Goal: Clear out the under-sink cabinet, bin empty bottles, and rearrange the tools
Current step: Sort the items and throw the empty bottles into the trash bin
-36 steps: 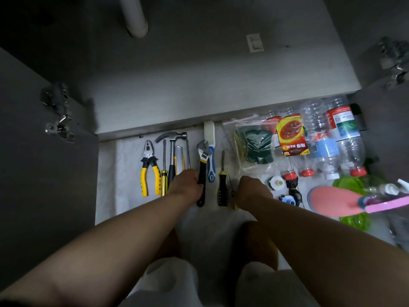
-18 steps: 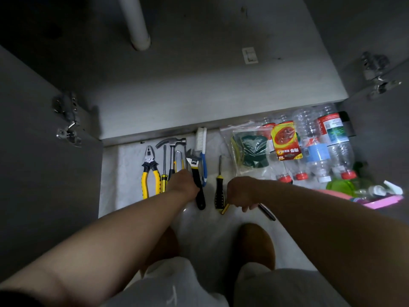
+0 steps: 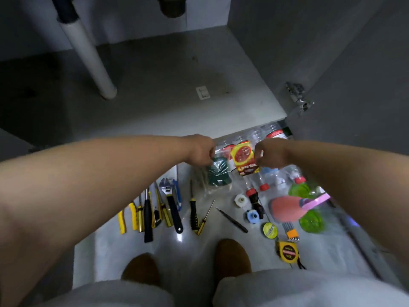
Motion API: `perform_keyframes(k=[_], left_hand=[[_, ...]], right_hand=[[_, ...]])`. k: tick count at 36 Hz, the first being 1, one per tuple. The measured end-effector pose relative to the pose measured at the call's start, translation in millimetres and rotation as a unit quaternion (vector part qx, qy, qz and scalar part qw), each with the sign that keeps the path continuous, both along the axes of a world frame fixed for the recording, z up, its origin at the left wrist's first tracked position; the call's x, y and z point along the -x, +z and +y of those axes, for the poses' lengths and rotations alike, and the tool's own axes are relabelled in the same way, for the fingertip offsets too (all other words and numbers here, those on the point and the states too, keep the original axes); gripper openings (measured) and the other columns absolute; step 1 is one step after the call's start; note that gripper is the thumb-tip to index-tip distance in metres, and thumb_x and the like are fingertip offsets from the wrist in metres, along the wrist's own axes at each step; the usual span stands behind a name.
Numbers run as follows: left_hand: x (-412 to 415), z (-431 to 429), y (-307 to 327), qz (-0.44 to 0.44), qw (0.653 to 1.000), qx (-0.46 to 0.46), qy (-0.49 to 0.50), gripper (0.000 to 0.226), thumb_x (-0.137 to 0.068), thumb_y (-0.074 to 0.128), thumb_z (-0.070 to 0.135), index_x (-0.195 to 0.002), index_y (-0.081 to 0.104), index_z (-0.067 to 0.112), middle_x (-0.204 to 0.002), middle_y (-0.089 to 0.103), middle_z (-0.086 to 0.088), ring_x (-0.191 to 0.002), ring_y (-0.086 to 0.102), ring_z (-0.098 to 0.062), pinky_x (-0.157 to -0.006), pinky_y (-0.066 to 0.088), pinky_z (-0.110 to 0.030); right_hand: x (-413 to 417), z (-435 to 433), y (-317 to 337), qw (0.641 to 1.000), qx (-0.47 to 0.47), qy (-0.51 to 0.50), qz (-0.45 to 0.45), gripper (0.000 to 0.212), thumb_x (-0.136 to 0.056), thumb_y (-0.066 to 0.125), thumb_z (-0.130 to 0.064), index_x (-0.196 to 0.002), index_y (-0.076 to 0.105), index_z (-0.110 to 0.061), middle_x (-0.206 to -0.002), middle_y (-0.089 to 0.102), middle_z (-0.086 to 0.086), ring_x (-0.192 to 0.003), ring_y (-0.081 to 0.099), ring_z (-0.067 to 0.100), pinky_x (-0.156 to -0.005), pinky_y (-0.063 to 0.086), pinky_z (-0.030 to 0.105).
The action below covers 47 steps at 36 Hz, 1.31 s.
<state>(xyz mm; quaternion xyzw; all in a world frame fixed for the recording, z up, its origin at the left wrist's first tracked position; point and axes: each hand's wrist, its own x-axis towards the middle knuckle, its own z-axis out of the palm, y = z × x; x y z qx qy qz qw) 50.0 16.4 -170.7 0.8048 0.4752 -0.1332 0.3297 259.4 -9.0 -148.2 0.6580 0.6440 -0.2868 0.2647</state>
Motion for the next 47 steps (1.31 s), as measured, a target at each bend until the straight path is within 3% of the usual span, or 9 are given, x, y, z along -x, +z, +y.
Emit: perform_keyframes(k=[3,8,18,24,32,35,39,43,47], left_hand=[[-24.2,3.3,-7.8,-0.005,1.0,-0.009,-0.016,0.024,-0.099,0.06,0.025,-0.12,0.064,0.014,-0.12,0.065,-0.009,-0.108,0.06,-0.026,-0.081,0.046,-0.031],[-51.6,-6.5,-44.1,-0.064,0.997,-0.007,0.032,0.01,-0.097,0.06,0.019,-0.103,0.068,0.019,-0.109,0.067,-0.003,-0.101,0.062,-0.021,-0.089,0.055,-0.037],[-41.6,-23.1,-97.4,-0.093,0.995,0.007,0.041,0.016,-0.091,0.069,0.017,-0.106,0.065,0.011,-0.107,0.065,-0.005,-0.095,0.061,-0.021,-0.086,0.053,-0.036],[-40.0,-20.5,-105.9,-0.105,0.992,0.029,0.062,0.021,-0.093,0.067,0.015,-0.114,0.063,0.012,-0.115,0.064,-0.006,-0.096,0.057,-0.017,-0.079,0.045,-0.028],[-62.4,-12.6,-82.6,-0.18,0.963,0.133,0.15,0.021,-0.095,0.066,0.041,-0.101,0.065,0.021,-0.106,0.067,-0.002,-0.101,0.065,-0.021,-0.09,0.054,-0.034],[-77.5,-10.6,-72.8,-0.237,0.938,0.158,0.199,0.034,-0.093,0.067,0.051,-0.095,0.064,0.017,-0.092,0.064,-0.005,-0.086,0.062,-0.019,-0.08,0.049,-0.032],[-89.6,-9.9,-62.0,-0.319,0.875,0.241,0.274,0.043,-0.087,0.074,0.051,-0.114,0.07,0.017,-0.109,0.075,-0.005,-0.101,0.073,-0.024,-0.095,0.058,-0.047],[-92.3,-8.2,-61.3,-0.361,0.859,0.212,0.295,0.038,-0.085,0.08,0.037,-0.117,0.067,0.021,-0.108,0.075,0.0,-0.099,0.073,-0.019,-0.084,0.062,-0.034],[-82.7,-3.1,-65.2,-0.349,0.849,0.183,0.352,0.056,-0.083,0.081,0.041,-0.126,0.05,0.022,-0.111,0.064,0.001,-0.093,0.067,-0.014,-0.063,0.055,-0.024]], right_hand=[[-27.6,-8.0,-18.9,0.997,-0.06,-0.052,-0.013,0.039,-0.097,0.057,-0.027,-0.13,0.059,-0.007,-0.135,0.058,0.019,-0.12,0.058,0.034,-0.098,0.051,0.035],[-53.1,-22.7,-61.9,0.982,-0.11,-0.153,-0.017,0.056,-0.092,0.064,-0.031,-0.14,0.044,-0.007,-0.139,0.048,0.021,-0.125,0.052,0.038,-0.103,0.047,0.04],[-43.0,-33.8,-114.7,0.971,-0.142,-0.144,-0.127,0.066,-0.093,0.064,-0.046,-0.139,0.035,-0.008,-0.134,0.053,0.012,-0.116,0.062,0.031,-0.072,0.043,0.036],[-41.0,-30.1,-121.3,0.962,-0.14,-0.194,-0.133,0.069,-0.09,0.069,-0.042,-0.14,0.036,-0.007,-0.133,0.054,0.014,-0.118,0.06,0.033,-0.083,0.054,0.041],[-47.7,-36.8,-104.2,0.934,-0.17,-0.315,0.025,0.056,-0.08,0.07,-0.052,-0.116,0.054,-0.013,-0.103,0.064,0.006,-0.091,0.067,0.027,-0.077,0.057,0.034],[-47.3,-41.7,-97.4,0.905,-0.153,-0.352,0.186,0.056,-0.079,0.078,-0.043,-0.117,0.05,-0.013,-0.102,0.065,0.008,-0.088,0.071,0.029,-0.077,0.061,0.044],[-40.7,-46.7,-87.6,0.832,-0.095,-0.383,0.389,0.053,-0.081,0.083,-0.022,-0.122,0.05,-0.019,-0.1,0.061,0.008,-0.076,0.075,0.026,-0.071,0.063,0.049],[-45.5,-41.7,-85.7,0.867,-0.133,-0.302,0.374,0.046,-0.079,0.081,-0.043,-0.116,0.061,-0.025,-0.101,0.066,0.004,-0.083,0.074,0.024,-0.069,0.063,0.048],[-72.7,-34.5,-94.7,0.912,-0.261,-0.241,0.205,0.04,-0.085,0.07,-0.055,-0.108,0.06,-0.024,-0.111,0.061,-0.001,-0.091,0.067,0.019,-0.07,0.056,0.024]])
